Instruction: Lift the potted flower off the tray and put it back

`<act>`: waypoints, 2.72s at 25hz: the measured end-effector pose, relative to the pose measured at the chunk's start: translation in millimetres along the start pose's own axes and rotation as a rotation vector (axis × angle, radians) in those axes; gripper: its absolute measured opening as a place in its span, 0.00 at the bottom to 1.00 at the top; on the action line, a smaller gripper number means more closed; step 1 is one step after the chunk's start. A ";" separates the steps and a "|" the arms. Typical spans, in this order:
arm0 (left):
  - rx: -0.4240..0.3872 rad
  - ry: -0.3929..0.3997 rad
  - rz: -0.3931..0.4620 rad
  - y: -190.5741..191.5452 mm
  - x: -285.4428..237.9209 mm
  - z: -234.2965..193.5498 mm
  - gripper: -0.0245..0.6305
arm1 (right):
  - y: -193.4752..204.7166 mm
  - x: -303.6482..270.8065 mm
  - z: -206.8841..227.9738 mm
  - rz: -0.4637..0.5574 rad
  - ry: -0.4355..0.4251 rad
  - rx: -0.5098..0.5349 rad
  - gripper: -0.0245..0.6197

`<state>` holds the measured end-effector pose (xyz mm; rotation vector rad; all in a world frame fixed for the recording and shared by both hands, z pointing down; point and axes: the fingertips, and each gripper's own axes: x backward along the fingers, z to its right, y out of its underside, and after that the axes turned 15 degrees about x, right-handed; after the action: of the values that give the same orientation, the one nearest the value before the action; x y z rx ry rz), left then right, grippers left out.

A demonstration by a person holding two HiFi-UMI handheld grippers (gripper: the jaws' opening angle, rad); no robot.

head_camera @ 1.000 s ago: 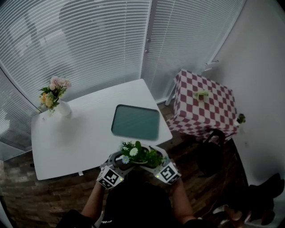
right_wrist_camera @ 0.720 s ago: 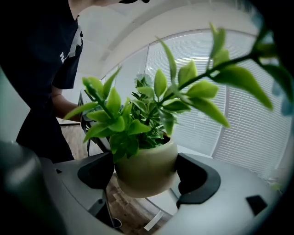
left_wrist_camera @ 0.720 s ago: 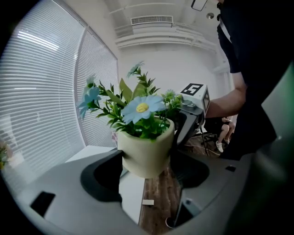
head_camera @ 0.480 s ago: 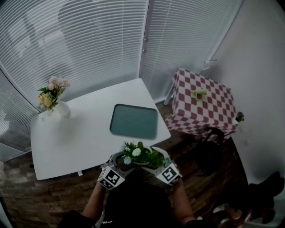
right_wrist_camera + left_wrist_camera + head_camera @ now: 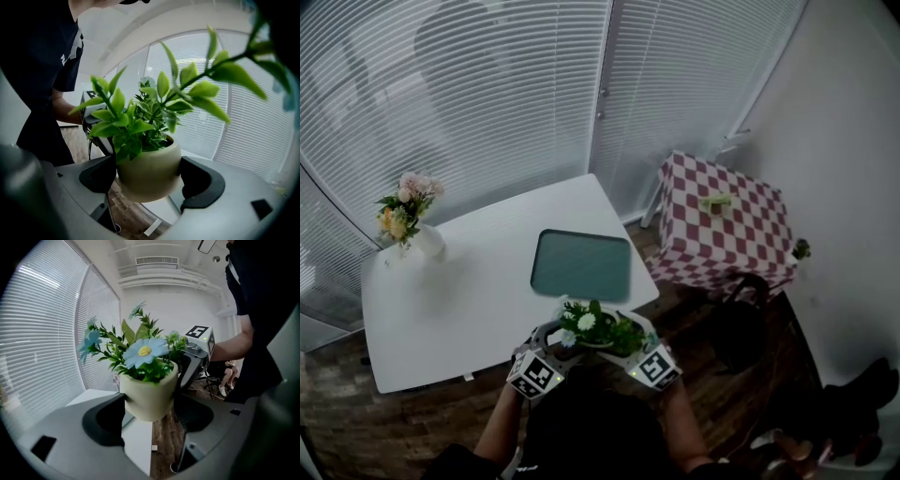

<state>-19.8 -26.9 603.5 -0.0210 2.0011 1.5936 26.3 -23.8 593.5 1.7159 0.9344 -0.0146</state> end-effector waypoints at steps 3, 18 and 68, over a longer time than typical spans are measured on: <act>-0.002 0.020 0.002 2.5 -5.9 -5.6 0.50 | 7.4 -4.5 4.5 -0.019 0.012 -0.009 0.66; -0.006 0.063 -0.034 2.8 -24.0 -37.8 0.50 | 17.9 -26.8 28.1 -0.060 0.037 -0.020 0.66; 0.145 -0.043 -0.231 61.3 -194.8 -156.8 0.50 | 189.7 -129.7 132.0 -0.113 -0.131 -0.102 0.66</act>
<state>54.9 -214.7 763.0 -0.1548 1.9957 1.2931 105.5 -217.2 756.5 1.5474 0.9182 -0.1499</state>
